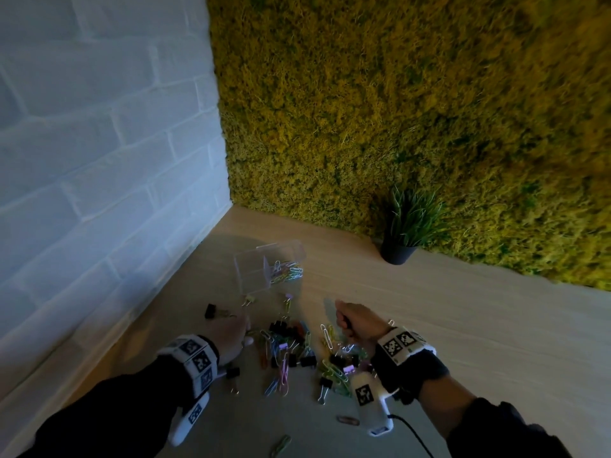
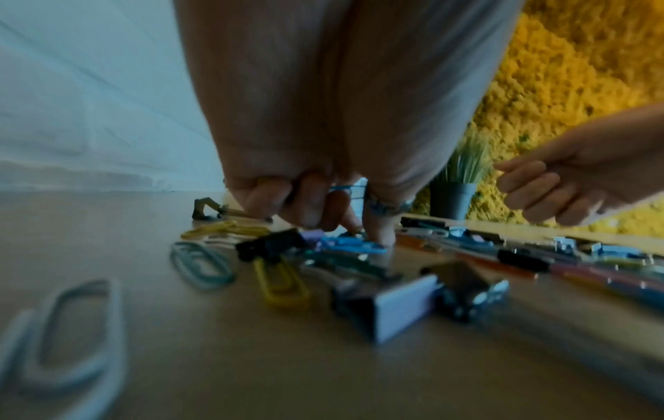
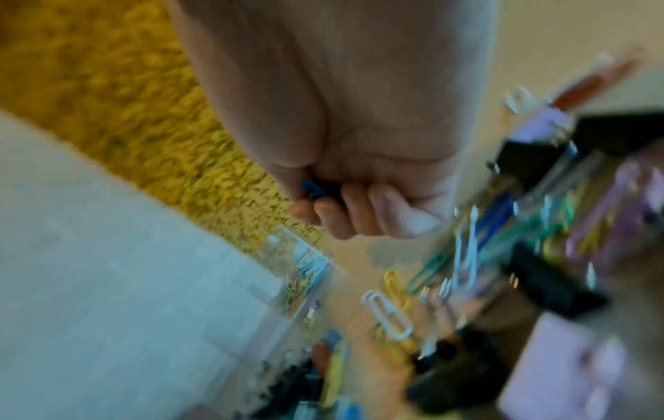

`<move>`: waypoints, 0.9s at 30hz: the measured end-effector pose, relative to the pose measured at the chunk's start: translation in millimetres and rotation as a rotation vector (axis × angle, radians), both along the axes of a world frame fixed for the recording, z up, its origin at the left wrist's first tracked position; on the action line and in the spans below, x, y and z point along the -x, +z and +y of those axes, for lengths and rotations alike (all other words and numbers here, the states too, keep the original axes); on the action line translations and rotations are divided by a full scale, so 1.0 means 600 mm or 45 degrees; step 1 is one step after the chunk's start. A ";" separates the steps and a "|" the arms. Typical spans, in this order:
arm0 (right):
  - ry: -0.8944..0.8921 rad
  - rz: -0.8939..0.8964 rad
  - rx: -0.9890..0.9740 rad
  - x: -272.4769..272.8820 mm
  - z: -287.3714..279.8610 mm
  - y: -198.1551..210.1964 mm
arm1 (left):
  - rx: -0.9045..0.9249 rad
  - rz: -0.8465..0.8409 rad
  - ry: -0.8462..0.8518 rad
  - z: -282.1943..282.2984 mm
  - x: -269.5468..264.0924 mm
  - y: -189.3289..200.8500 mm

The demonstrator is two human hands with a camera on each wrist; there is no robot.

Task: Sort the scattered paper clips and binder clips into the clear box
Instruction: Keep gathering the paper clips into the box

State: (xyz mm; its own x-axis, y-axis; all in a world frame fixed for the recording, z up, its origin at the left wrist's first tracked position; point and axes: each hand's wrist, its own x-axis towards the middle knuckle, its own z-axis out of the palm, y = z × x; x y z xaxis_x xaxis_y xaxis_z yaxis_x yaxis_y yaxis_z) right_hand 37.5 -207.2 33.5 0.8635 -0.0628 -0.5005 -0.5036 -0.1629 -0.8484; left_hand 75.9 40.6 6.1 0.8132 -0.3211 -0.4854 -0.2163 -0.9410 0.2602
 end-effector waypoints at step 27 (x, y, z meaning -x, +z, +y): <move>0.401 -0.170 0.722 -0.024 0.010 -0.008 | 2.023 0.845 1.045 0.018 -0.011 0.043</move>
